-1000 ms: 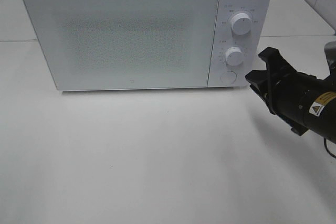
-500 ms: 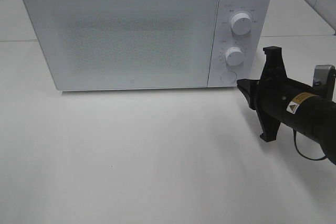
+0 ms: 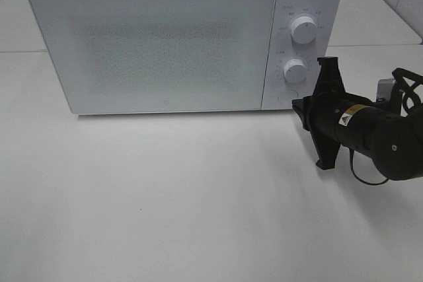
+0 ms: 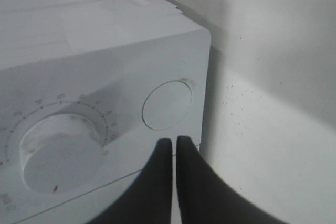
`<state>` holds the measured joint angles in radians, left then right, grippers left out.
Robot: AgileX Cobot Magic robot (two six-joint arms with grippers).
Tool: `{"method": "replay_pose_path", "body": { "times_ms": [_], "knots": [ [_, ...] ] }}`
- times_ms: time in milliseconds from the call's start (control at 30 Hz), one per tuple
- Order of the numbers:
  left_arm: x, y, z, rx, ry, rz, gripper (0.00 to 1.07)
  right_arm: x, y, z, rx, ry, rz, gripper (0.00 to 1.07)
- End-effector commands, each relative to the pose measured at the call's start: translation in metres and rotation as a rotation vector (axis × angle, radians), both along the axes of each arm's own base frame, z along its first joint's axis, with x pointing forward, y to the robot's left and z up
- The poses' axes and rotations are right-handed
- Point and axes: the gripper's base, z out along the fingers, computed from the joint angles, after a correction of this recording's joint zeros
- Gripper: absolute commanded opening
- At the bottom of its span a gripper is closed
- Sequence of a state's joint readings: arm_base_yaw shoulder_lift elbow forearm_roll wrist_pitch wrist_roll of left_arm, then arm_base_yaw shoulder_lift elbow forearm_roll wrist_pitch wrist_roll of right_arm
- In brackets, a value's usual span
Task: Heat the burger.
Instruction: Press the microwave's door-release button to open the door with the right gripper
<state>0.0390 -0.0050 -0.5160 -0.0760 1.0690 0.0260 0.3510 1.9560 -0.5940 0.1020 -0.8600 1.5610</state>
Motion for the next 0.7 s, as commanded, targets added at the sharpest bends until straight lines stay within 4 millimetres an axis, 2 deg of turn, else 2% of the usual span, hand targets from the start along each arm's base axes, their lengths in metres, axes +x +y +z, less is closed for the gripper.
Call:
{"method": "replay_pose_path", "body": {
  "times_ms": [33,233,467,700],
  "knots": [
    [-0.002,0.000,0.000,0.001,-0.012,0.008,1.00,0.010,0.003,-0.003,-0.020,-0.007,0.010,0.00],
    [-0.002,0.000,0.000,0.001,-0.012,0.008,1.00,0.024,0.006,-0.006,-0.016,-0.021,0.002,0.00],
    [-0.002,0.000,0.000,0.001,-0.012,0.008,1.00,0.031,0.006,-0.012,-0.038,-0.025,-0.021,0.00],
    [-0.002,0.000,0.000,0.001,-0.012,0.008,1.00,0.042,0.007,-0.007,-0.059,-0.069,-0.040,0.00]
  ]
}}
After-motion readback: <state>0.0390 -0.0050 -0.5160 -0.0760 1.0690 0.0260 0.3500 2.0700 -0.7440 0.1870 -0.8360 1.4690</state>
